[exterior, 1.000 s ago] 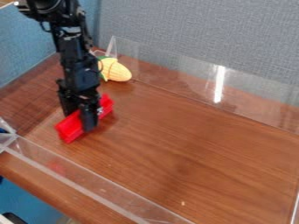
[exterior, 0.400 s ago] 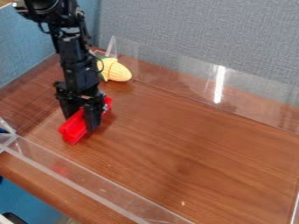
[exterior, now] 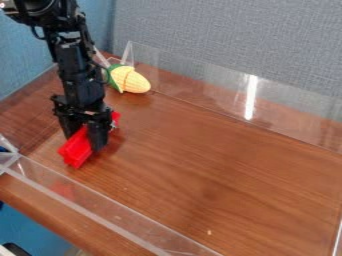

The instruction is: Put the red object to the right side of the table

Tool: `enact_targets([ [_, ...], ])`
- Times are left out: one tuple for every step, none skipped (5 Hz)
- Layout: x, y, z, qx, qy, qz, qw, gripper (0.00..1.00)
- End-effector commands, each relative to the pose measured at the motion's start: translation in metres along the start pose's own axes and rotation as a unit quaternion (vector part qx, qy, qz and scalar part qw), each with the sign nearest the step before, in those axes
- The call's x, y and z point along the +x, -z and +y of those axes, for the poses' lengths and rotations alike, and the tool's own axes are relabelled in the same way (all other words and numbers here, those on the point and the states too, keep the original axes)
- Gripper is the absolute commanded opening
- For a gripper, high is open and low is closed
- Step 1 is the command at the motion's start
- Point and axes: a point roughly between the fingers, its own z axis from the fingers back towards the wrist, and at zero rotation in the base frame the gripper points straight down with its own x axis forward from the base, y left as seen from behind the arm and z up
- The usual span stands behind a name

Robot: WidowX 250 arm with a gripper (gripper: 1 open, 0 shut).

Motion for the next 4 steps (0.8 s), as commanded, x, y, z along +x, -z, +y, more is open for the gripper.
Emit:
enact_targets([
  [0.009, -0.024, -0.006, 0.020, 0.017, -0.040, 0.9989, 0.00],
  [0.011, -0.028, -0.013, 0.022, 0.027, -0.047, 0.9983, 0.00],
  [0.007, -0.041, -0.016, 0.026, 0.035, -0.052, 0.9977, 0.00],
  [0.003, -0.075, -0.026, 0.035, 0.046, -0.079, 0.9952, 0.00],
])
